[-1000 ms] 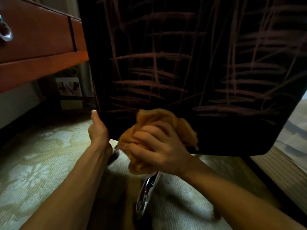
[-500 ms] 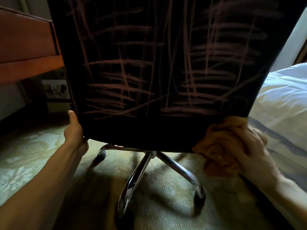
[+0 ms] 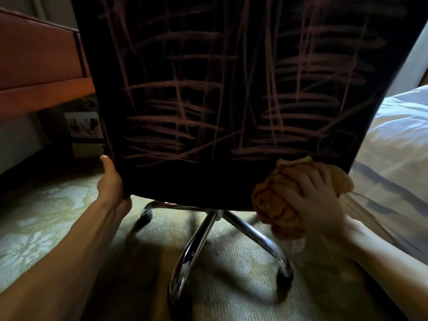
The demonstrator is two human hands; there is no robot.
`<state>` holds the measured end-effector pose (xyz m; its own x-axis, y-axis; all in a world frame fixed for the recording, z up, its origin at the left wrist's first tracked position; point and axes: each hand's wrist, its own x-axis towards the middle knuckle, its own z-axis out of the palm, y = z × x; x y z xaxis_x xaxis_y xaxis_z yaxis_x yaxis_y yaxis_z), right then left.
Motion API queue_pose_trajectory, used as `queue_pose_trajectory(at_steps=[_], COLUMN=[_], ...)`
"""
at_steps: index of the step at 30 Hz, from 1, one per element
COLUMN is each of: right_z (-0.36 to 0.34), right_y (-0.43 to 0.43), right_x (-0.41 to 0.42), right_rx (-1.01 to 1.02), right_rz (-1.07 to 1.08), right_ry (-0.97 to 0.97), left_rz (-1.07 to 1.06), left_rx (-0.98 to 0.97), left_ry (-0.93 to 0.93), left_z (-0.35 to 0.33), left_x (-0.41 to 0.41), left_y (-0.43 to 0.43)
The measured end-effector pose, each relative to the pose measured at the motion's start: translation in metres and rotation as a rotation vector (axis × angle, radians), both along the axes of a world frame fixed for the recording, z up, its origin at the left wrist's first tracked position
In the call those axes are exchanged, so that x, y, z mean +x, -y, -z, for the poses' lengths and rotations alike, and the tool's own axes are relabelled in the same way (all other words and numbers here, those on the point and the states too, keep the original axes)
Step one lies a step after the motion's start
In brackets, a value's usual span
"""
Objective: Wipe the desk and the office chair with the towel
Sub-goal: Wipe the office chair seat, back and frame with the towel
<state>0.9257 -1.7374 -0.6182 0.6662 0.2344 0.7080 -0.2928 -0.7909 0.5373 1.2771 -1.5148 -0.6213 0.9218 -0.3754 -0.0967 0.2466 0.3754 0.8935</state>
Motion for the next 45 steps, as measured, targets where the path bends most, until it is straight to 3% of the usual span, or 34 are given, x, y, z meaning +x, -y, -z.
queue_pose_trajectory(at_steps=[8,14,17,19,24,27,30,32,35,38,41,43,45], right_z=[-0.010,-0.015,-0.018,-0.019,-0.029,-0.069,-0.118,-0.124,-0.076,-0.029,-0.034,-0.053,-0.089], right_y=[-0.075,-0.154,-0.182,-0.191,-0.192,-0.194,-0.200,-0.207,-0.215,-0.217,-0.216,-0.217,-0.221], right_x=[0.130,0.235,0.273,0.288,0.278,0.277,0.293,0.299,0.280,0.253,0.241,0.238,0.243], right_rx=[-0.101,-0.094,-0.083,-0.077,-0.142,-0.237,-0.219,-0.168,-0.083,-0.029,-0.043,-0.173,-0.249], right_rz=[-0.222,-0.131,-0.127,-0.117,-0.097,-0.143,-0.054,0.009,-0.002,0.012,-0.034,-0.144,-0.268], right_ry=[-0.196,-0.302,-0.332,-0.339,-0.383,-0.208,-0.064,-0.069,-0.122,-0.360,-0.485,-0.443,-0.262], left_rz=[0.189,0.422,0.642,0.674,0.588,0.529,0.569,0.579,0.574,0.633,0.624,0.569,0.495], left_rx=[-0.059,-0.139,-0.261,-0.323,-0.387,-0.401,-0.343,-0.361,-0.435,-0.480,-0.459,-0.462,-0.464], left_ry=[-0.056,-0.121,-0.176,-0.184,-0.232,-0.250,-0.256,-0.280,-0.325,-0.344,-0.371,-0.390,-0.412], left_z=[-0.001,0.011,0.016,0.023,0.045,0.056,0.058,0.055,0.046,0.037,0.037,0.038,0.037], left_x=[-0.005,0.014,0.027,0.035,0.038,0.041,0.040,0.035,0.029,0.023,0.013,0.008,0.008], left_y=[-0.016,-0.052,-0.065,-0.069,-0.056,-0.042,-0.036,-0.036,-0.041,-0.051,-0.057,-0.052,-0.048])
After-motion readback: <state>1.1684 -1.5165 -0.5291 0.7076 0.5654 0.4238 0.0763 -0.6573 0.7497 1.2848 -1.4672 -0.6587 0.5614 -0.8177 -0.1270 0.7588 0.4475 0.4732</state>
